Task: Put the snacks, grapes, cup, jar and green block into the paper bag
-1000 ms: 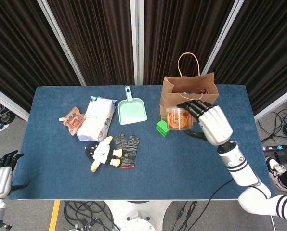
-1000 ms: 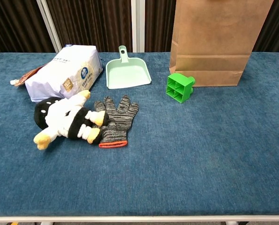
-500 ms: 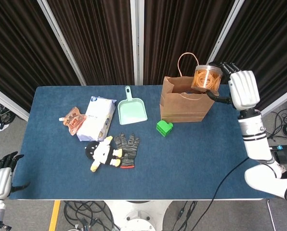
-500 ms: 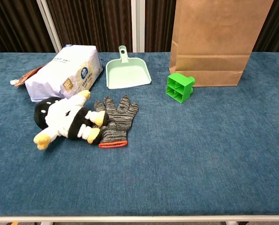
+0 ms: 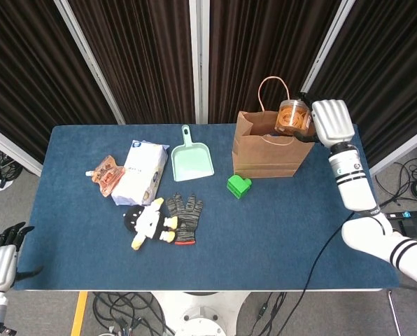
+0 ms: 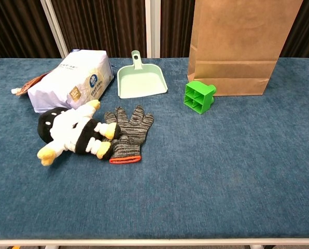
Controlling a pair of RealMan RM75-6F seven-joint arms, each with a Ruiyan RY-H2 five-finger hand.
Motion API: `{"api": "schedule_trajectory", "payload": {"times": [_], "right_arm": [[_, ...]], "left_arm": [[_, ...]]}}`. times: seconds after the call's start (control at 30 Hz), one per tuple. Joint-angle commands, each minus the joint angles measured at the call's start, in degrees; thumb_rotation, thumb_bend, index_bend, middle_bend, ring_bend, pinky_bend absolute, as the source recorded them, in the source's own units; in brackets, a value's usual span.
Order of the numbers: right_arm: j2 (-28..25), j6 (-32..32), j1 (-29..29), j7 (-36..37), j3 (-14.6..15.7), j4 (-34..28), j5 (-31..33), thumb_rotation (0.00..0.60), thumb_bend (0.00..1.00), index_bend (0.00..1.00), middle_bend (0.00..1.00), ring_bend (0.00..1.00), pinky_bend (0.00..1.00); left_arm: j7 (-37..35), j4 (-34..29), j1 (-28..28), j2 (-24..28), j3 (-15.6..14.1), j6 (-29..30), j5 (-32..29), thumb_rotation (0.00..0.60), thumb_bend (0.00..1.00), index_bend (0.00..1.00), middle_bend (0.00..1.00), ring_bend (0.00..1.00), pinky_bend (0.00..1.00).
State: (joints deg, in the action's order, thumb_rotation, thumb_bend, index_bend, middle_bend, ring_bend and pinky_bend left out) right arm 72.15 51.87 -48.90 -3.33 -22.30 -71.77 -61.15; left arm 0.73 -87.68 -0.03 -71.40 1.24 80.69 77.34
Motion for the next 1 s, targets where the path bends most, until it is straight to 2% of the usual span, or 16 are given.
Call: {"api": "schedule_trajectory", "payload": {"times": [0.03, 0.13, 0.33, 0.47, 0.67, 0.73, 0.83, 1.0], "right_arm": [[1.6, -1.3, -1.1, -1.0, 0.2, 2.0, 1.7, 0.6, 0.16, 0.56, 0.47, 0.31, 0.52], [1.7, -3.0, -1.7, -1.2, 0.4, 2.4, 2.9, 0.6, 0.16, 0.48, 0.45, 0.26, 0.46], [-0.1, -5.7, -1.6, -0.7, 0.6, 0.1, 4.5, 0.6, 0.16, 0.13, 0.27, 0.06, 0.28], [-1.3, -4.6, -0.8, 0.4, 0.4, -1.9, 4.0, 0.6, 0.16, 0.02, 0.21, 0.03, 0.25], [-3.4, -2.1, 0.9, 3.0, -0.1, -4.8, 2.1, 0.6, 0.16, 0.0, 0.17, 0.02, 0.23], [-4.2, 0.6, 2.1, 5.9, -0.6, -6.9, -0.5, 0.6, 0.16, 0.0, 0.18, 0.02, 0.23], [-5.9, 6.3, 5.0, 12.5, 0.1, -11.2, -8.9, 0.6, 0.15, 0.01, 0.24, 0.04, 0.24], [-6.5, 18.7, 10.1, 24.0, 5.1, -15.2, -25.9, 0.6, 0.14, 0.15, 0.32, 0.13, 0.32]], "left_arm": [[-0.1, 0.1, 0.0, -0.1, 0.0, 0.1, 0.1, 0.6, 0.05, 0.25, 0.2, 0.12, 0.15], [-0.1, 0.1, 0.0, -0.1, 0.1, 0.1, 0.1, 0.6, 0.05, 0.25, 0.2, 0.12, 0.15], [-0.1, 0.1, 0.0, 0.0, 0.2, 0.0, -0.1, 0.6, 0.05, 0.25, 0.2, 0.12, 0.15], [0.0, -0.1, -0.1, 0.1, 0.2, 0.0, 0.0, 0.6, 0.05, 0.25, 0.2, 0.12, 0.15], [0.3, -0.4, -0.2, 0.2, 0.3, 0.1, 0.2, 0.6, 0.05, 0.25, 0.2, 0.12, 0.15], [0.4, -0.5, -0.2, 0.3, 0.4, 0.2, 0.3, 0.6, 0.05, 0.25, 0.2, 0.12, 0.15], [0.6, -0.7, -0.2, 0.3, 0.4, 0.3, 0.2, 0.6, 0.05, 0.25, 0.2, 0.12, 0.15], [0.8, -0.8, -0.4, 0.3, 0.5, 0.1, 0.1, 0.6, 0.05, 0.25, 0.2, 0.12, 0.15]]}}
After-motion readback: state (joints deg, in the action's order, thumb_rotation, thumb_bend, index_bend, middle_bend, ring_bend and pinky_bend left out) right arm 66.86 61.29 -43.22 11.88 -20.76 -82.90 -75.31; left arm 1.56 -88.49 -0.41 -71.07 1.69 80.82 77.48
